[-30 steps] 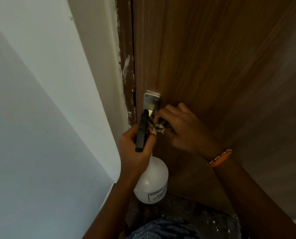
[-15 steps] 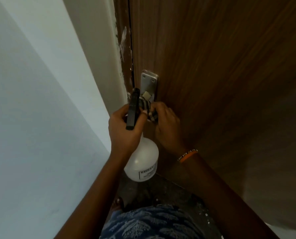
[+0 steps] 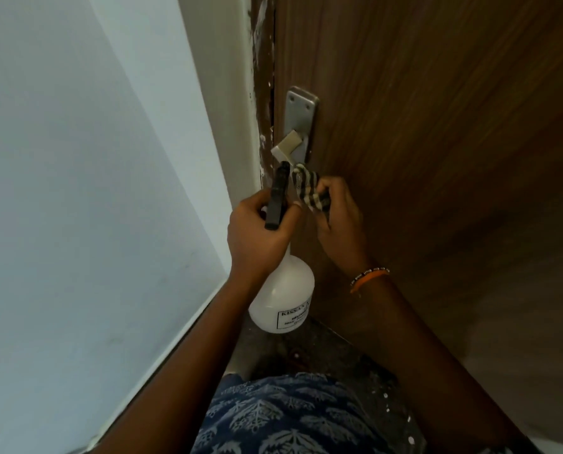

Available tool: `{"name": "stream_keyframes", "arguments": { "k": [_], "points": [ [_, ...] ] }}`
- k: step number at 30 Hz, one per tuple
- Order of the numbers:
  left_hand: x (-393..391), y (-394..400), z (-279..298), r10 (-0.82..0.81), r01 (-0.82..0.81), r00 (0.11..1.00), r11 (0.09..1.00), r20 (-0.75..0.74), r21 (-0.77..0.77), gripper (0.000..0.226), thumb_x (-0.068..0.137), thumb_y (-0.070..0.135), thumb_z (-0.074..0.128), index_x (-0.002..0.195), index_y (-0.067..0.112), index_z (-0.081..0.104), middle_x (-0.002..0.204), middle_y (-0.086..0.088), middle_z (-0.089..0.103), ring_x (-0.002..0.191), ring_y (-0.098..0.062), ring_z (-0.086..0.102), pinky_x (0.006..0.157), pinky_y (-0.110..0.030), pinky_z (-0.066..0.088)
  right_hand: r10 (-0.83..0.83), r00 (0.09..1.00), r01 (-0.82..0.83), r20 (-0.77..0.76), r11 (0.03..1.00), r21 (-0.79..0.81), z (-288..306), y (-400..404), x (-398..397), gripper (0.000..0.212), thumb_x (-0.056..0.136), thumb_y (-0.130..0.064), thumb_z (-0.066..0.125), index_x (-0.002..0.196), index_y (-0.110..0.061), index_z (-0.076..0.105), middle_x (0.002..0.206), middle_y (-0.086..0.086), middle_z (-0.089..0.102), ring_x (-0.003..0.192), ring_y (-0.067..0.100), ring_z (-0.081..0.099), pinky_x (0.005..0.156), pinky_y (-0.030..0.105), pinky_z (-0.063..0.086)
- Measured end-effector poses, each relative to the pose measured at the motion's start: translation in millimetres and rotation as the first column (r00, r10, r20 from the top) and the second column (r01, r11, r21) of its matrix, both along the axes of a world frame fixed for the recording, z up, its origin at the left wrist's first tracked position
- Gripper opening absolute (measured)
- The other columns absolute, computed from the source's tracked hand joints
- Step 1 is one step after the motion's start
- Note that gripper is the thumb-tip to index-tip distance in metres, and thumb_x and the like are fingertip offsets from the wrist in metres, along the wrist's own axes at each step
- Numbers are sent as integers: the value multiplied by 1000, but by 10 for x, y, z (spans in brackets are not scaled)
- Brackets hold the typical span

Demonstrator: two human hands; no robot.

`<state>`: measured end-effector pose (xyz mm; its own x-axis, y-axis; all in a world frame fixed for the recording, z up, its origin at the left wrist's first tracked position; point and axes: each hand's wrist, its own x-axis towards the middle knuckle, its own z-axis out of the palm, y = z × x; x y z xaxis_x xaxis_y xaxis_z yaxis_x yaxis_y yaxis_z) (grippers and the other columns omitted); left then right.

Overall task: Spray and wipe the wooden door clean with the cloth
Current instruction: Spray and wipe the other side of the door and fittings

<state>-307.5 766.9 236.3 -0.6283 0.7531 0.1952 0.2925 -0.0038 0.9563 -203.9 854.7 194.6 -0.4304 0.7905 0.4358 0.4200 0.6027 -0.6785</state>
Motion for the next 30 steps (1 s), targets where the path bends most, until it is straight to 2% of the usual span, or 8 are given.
{"name": "stream_keyframes", "arguments": {
  "k": [9,12,17,21,23,26,28,30],
  "points": [
    [-94,-65,59,34,-33,999,999,30,-18,12,77,33,61,70,24,59,59,11,53,59,-16,54,64,-41,53,1,963,-63,270,973,222,507,79,-118,44,81,-1,65,123,-9,54,122,10,59,108,27,59,83,29,45],
    [-47,-98,43,32,-30,998,999,61,-45,12,76,34,60,67,25,59,58,12,53,59,-13,54,64,-37,51,86,926,-125,368,989,85,704,197,-175,38,90,-12,60,126,-14,47,125,4,59,112,25,58,74,25,40],
    [48,-193,80,6,-4,998,1000,66,-26,20,70,44,59,61,27,54,53,11,50,55,-15,52,57,-36,47,107,987,-75,117,964,-257,608,213,-42,27,93,-18,58,117,-12,48,107,-4,54,98,16,56,64,17,40],
    [42,-245,120,-7,8,999,1000,34,-16,25,69,50,57,64,25,57,55,7,52,56,-22,54,58,-42,51,71,989,-122,-131,886,-447,514,212,25,22,95,-16,56,115,-13,49,104,-4,56,96,11,57,77,27,50],
    [12,-259,136,10,-9,1000,1000,23,-21,19,72,44,59,66,25,58,56,6,52,58,-24,54,60,-46,52,-29,955,-123,-295,866,-485,444,120,66,19,95,-12,54,114,-15,51,103,-7,56,92,-1,57,76,21,50],
    [-45,-248,148,34,-34,999,999,4,-26,15,78,37,59,67,28,57,57,8,53,60,-27,57,64,-47,54,-143,960,74,-239,959,-273,388,10,81,26,92,-9,56,118,-10,57,112,-1,58,94,-4,55,77,20,50],
    [-76,-218,161,47,-47,999,999,6,-25,14,79,37,59,68,29,57,58,10,53,60,-24,57,65,-45,55,-148,986,156,-78,982,103,553,66,35,31,87,-7,60,118,-10,63,117,8,59,101,10,56,76,27,52],
    [-86,-179,168,54,-54,998,998,18,-24,13,78,37,59,68,29,57,59,10,54,61,-21,57,66,-42,55,-199,970,130,143,912,388,844,179,-59,32,85,-7,64,116,-13,66,118,12,60,98,23,61,72,24,44]
  ]
}}
